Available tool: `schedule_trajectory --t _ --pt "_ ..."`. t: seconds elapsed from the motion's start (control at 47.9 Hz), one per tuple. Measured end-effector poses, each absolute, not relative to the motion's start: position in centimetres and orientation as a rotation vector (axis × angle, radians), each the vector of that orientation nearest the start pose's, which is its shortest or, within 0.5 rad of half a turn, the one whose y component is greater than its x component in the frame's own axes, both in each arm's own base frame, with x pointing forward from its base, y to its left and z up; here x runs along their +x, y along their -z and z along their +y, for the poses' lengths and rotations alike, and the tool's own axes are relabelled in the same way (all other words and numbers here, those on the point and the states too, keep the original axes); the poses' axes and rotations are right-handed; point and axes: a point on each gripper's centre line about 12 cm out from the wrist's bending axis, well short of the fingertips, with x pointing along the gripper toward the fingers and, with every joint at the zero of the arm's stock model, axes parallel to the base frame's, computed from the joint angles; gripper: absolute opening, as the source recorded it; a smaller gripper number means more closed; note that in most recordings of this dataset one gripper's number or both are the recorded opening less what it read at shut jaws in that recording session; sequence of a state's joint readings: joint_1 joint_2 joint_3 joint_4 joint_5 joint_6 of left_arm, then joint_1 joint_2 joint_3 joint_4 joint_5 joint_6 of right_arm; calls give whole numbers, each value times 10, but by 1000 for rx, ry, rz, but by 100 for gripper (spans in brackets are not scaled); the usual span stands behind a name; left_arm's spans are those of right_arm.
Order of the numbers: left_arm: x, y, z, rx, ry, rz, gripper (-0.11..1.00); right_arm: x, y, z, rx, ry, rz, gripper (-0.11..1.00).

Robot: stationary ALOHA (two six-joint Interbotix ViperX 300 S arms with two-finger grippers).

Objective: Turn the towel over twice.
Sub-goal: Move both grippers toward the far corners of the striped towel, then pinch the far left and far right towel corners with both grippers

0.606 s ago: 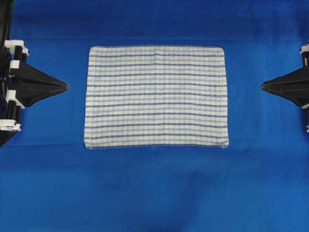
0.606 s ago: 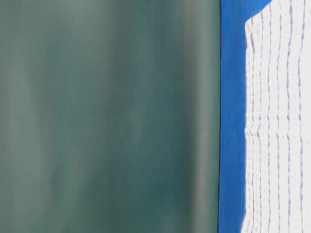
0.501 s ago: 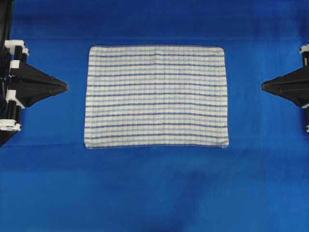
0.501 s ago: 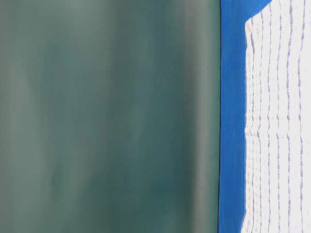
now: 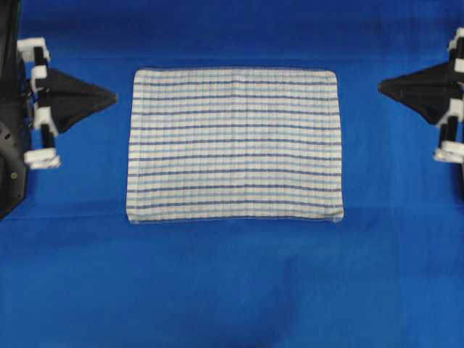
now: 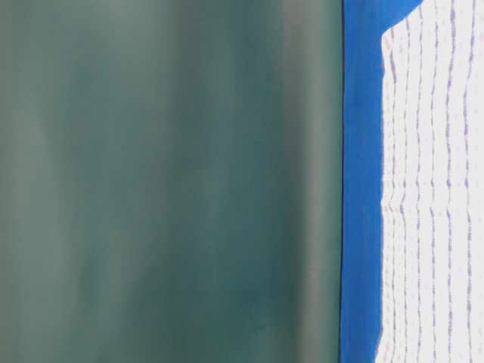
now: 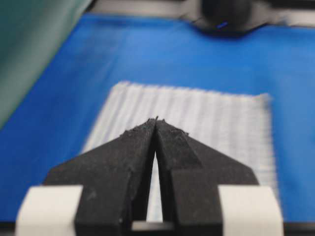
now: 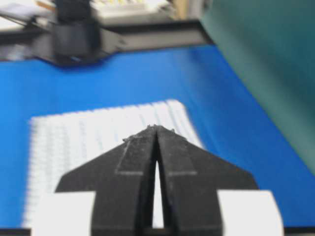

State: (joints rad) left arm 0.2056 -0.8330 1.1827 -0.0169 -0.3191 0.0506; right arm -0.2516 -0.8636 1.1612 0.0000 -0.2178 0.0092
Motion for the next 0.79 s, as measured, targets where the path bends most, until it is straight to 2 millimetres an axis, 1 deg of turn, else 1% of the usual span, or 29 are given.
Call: schedule_trajectory --t 0.063,0.125,0.167,0.188,0.292,0.313,0.355,0.397,0.48,0.626,0.731,0.793 --pt "216 -260 53 26 -242 64 4 210 -263 -64 33 295 107 1" --pt "218 -254 60 23 -268 90 16 211 -256 -72 44 328 135 4" --pt "220 -250 64 19 -286 104 26 213 -251 -77 49 346 159 14" --pt "221 -247 67 19 -296 113 34 214 -247 -79 54 356 174 20" --pt "223 -234 80 4 -346 149 66 219 -229 -92 73 398 253 53" --pt "224 -231 83 5 -355 158 72 219 -225 -94 77 406 270 58" --pt "225 -224 88 0 -371 178 82 222 -216 -98 85 417 306 64" --pt "226 -217 92 4 -385 199 89 225 -207 -104 94 431 343 63" --pt "228 -204 101 -4 -415 235 90 230 -190 -114 117 459 411 60" --pt "230 -177 118 -23 -465 310 89 238 -162 -135 151 509 494 61" --pt "232 -155 128 -45 -495 368 89 243 -143 -147 164 534 541 61" --pt "232 -145 133 -50 -509 388 89 246 -133 -154 174 545 568 61"
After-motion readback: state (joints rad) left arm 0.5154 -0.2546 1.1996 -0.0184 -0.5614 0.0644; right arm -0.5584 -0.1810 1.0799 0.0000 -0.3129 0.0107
